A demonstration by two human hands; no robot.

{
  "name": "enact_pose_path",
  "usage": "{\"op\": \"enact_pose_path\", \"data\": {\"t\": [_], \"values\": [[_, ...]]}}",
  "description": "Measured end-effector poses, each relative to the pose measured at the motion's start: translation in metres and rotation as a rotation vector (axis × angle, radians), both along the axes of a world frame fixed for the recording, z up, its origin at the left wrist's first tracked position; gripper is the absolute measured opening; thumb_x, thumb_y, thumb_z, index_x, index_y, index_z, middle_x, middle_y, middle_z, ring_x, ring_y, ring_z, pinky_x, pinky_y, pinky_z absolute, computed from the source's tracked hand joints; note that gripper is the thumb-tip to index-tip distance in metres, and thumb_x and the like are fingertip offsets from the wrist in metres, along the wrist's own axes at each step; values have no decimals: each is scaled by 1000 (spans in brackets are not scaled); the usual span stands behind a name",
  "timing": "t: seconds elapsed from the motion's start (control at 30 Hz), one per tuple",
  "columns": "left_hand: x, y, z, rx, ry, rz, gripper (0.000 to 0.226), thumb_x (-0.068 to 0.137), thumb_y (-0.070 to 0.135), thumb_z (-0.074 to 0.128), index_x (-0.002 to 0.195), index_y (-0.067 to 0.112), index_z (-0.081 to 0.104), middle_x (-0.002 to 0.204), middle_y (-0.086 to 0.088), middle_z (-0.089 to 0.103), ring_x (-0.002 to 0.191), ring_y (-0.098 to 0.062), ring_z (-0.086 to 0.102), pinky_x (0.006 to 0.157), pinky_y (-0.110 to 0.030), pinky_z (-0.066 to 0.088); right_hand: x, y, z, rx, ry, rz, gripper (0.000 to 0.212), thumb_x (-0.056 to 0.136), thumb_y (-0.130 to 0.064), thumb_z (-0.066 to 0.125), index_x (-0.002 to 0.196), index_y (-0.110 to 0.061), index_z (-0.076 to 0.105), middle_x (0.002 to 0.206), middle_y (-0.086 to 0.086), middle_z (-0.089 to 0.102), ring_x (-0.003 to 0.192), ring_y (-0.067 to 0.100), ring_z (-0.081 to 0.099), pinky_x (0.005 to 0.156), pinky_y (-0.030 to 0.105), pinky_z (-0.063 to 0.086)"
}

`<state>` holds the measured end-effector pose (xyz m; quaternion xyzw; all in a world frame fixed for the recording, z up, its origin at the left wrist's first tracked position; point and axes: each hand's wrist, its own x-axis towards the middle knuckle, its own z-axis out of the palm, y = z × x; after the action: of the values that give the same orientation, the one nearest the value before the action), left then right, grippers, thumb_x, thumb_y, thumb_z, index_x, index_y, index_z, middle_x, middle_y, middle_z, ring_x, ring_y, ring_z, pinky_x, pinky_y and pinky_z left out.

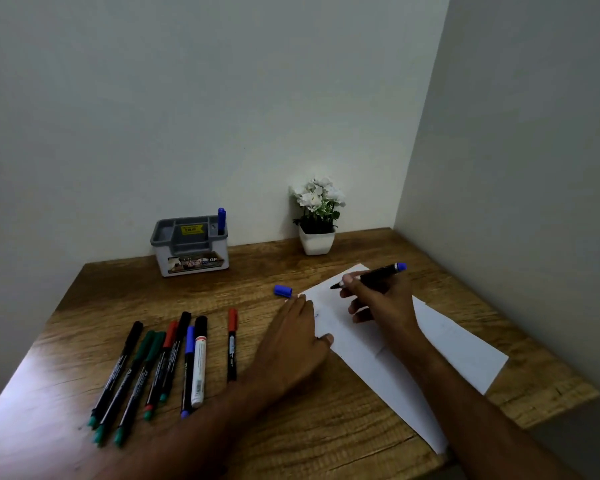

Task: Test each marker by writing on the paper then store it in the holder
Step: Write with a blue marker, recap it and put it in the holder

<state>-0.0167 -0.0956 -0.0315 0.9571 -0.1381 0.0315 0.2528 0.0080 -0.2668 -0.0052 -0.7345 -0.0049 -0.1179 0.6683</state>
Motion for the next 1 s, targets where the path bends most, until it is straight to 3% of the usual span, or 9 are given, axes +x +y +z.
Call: {"op": "enact_pose_path", "data": {"t": [0.13, 0.33, 0.53, 0.77, 0.9, 1.0], "values": [[1, 2, -3, -9, -13, -22, 76, 96, 48, 47, 155, 11, 14, 163, -5, 7, 150, -14, 3, 116, -25, 2, 3, 6, -5, -148, -2, 27, 7, 87, -6, 76, 94, -6, 75, 77, 13, 76, 65, 24, 73, 63, 36, 63], [4, 3, -10, 12, -31, -37, 77, 96, 50, 43, 155, 12, 11, 164, -4, 6, 150, -12, 1, 118, -26, 1, 10, 13, -21, -337, -31, 4, 13, 82, -6, 76, 76, -17, 70, 66, -5, 69, 64, 0, 68, 60, 13, 51], [5, 3, -11, 41, -46, -41, 77, 97, 51, 40, 156, 12, 9, 164, -4, 3, 150, -12, -1, 115, -24, -3, 14, 10, -30, -392, -27, -24, 10, 79, -12, 78, 88, -8, 74, 79, 3, 74, 77, 10, 71, 69, 20, 57], [4, 3, -12, 58, -67, -47, 76, 97, 52, 38, 155, 11, 9, 164, -5, 3, 150, -12, -1, 114, -23, -5, 17, 9, -37, -444, -15, -2, 18, 78, -22, 79, 92, -13, 74, 84, -2, 75, 82, 5, 71, 76, 19, 58], [3, 3, -11, 73, -62, -45, 76, 98, 52, 37, 155, 11, 8, 164, -5, 3, 150, -13, -1, 116, -24, -4, 15, 10, -32, -470, -66, 14, 4, 79, -12, 77, 81, -14, 74, 75, -4, 73, 74, 2, 68, 67, 11, 52], [2, 3, -9, 87, -58, -46, 76, 98, 51, 37, 155, 10, 8, 164, -5, 3, 150, -13, -2, 116, -25, -4, 15, 9, -33, -460, -52, 1, 8, 80, -14, 77, 88, -11, 74, 81, 0, 73, 77, 5, 69, 70, 13, 54]]}}
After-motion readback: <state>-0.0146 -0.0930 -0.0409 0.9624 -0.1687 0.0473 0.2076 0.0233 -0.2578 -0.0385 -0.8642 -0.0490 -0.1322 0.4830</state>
